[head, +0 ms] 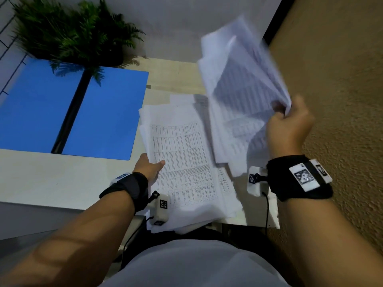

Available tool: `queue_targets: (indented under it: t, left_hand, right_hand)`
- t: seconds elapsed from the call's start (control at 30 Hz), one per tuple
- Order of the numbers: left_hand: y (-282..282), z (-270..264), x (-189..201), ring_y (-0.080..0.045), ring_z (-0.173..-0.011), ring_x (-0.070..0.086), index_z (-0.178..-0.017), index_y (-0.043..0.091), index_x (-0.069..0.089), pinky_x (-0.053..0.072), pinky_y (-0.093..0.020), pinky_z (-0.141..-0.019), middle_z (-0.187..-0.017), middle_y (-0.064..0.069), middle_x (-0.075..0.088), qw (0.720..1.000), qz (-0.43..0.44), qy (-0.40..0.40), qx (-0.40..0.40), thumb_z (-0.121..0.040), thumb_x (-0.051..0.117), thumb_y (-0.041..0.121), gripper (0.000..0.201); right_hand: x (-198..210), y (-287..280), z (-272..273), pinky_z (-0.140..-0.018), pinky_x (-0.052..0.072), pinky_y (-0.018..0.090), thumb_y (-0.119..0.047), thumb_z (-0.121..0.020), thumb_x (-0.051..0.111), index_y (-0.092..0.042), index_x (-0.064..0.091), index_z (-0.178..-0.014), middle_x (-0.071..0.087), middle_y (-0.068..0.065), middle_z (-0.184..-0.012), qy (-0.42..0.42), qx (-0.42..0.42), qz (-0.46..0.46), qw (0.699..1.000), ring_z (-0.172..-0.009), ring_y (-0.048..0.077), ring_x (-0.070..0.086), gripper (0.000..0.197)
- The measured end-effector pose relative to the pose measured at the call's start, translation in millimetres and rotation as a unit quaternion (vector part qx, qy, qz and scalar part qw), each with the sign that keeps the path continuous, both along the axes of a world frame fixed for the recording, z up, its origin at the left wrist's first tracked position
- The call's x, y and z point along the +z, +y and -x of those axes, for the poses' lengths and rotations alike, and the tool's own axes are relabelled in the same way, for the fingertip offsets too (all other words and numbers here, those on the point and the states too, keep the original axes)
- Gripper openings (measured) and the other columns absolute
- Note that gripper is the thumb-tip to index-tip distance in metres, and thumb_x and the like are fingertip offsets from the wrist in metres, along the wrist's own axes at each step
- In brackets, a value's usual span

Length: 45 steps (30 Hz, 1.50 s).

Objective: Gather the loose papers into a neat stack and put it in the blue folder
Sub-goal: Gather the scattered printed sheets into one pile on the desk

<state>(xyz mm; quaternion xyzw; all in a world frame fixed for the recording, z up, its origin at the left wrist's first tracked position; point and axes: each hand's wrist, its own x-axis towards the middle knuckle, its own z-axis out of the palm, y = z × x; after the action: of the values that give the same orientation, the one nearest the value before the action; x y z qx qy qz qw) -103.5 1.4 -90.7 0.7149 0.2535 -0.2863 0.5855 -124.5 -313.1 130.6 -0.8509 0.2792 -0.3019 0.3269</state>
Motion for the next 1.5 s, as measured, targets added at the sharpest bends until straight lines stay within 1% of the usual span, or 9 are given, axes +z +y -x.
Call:
queue_targets:
  t: [0.13,0.3,0.47,0.6,0.77,0.93,1.1,1.27,1.5]
  left_hand:
    - [-20,6,58,-0.026,-0.129,0.051,-0.146,0.016,0.034,0.042,-0.044,-0.107,-0.142,0.001,0.049,1.0,0.011,0.009,0.006,-0.086,0.051,0.069,0.082]
    - [-20,5,75,-0.018,-0.148,0.029,-0.157,0.029,0.018,0.02,-0.048,-0.121,-0.161,0.008,0.031,0.996,0.075,0.038,0.006,-0.068,0.033,0.094,0.111]
    - [-5,6,20,-0.023,-0.118,0.061,-0.135,0.027,0.04,0.049,-0.046,-0.101,-0.135,-0.001,0.06,0.997,-0.039,-0.015,-0.065,-0.064,0.075,0.05,0.082]
    - [-14,8,46,-0.02,-0.108,0.057,-0.129,0.014,0.038,0.047,-0.033,-0.094,-0.124,-0.003,0.058,0.99,-0.1,-0.024,-0.101,-0.088,0.067,0.017,0.051]
    - [-19,8,55,-0.023,-0.106,0.049,-0.137,0.004,0.033,0.042,-0.033,-0.09,-0.128,-0.012,0.052,0.977,-0.16,-0.038,-0.133,-0.098,0.054,0.005,0.044]
    - [-17,6,52,-0.026,-0.108,0.051,-0.135,0.004,0.032,0.044,-0.036,-0.092,-0.133,-0.016,0.052,0.975,-0.161,-0.037,-0.148,-0.097,0.055,0.005,0.044]
    - [-18,7,52,-0.029,-0.117,0.052,-0.136,0.007,0.033,0.045,-0.037,-0.095,-0.133,-0.014,0.052,0.979,-0.147,-0.043,-0.134,-0.097,0.054,0.003,0.044]
    - [-13,10,55,-0.028,-0.114,0.06,-0.124,0.018,0.051,0.046,-0.034,-0.097,-0.127,-0.011,0.062,0.997,-0.029,-0.064,-0.015,-0.095,0.047,-0.008,0.038]
    - [2,4,79,-0.014,-0.112,0.064,-0.115,0.027,0.063,0.043,-0.032,-0.101,-0.119,0.001,0.07,0.986,0.104,-0.116,0.053,-0.095,0.045,-0.014,0.049]
  right_hand:
    - [-3,32,0,-0.067,0.049,0.02,-0.012,-0.095,0.059,-0.009,0.059,-0.104,0.063,0.001,-0.088,0.124,0.106,-0.142,0.976,-0.081,0.019,0.062,0.009]
    - [-83,68,6,-0.084,0.048,0.028,-0.007,-0.096,0.047,-0.004,0.057,-0.12,0.06,0.007,-0.107,0.281,0.152,-0.199,0.926,-0.104,0.029,0.063,0.026]
    - [-132,68,-1,-0.083,0.058,0.038,-0.031,-0.087,0.066,-0.023,0.062,-0.113,0.062,0.008,-0.116,0.293,0.152,-0.324,0.887,-0.102,0.032,0.065,0.027]
    - [-141,18,-21,-0.105,0.044,0.049,-0.042,-0.084,0.066,-0.019,0.044,-0.138,0.045,0.014,-0.141,0.267,-0.119,-0.31,0.905,-0.127,0.036,0.05,0.063]
    - [-144,-23,-33,-0.105,0.045,0.047,-0.056,-0.076,0.07,-0.01,0.038,-0.144,0.048,0.013,-0.145,0.322,-0.103,-0.364,0.868,-0.128,0.034,0.051,0.088]
    - [-175,-51,-56,-0.1,0.048,0.042,-0.079,-0.014,0.078,-0.022,0.05,-0.135,0.061,0.004,-0.131,0.403,-0.084,-0.308,0.858,-0.115,0.03,0.059,0.136]
    - [-123,-18,-51,-0.089,0.048,0.025,-0.019,-0.092,0.066,-0.007,0.064,-0.116,0.068,0.006,-0.115,0.27,0.034,-0.332,0.903,-0.107,0.023,0.06,0.026]
    - [-94,-18,-49,-0.109,0.037,0.035,-0.011,-0.103,0.045,-0.007,0.04,-0.144,0.053,0.01,-0.14,0.104,0.021,-0.277,0.955,-0.128,0.024,0.049,0.042]
    - [-100,-43,-22,-0.091,0.049,0.04,-0.006,-0.097,0.048,-0.002,0.056,-0.11,0.058,0.013,-0.105,0.254,0.051,-0.31,0.915,-0.102,0.032,0.059,0.016]
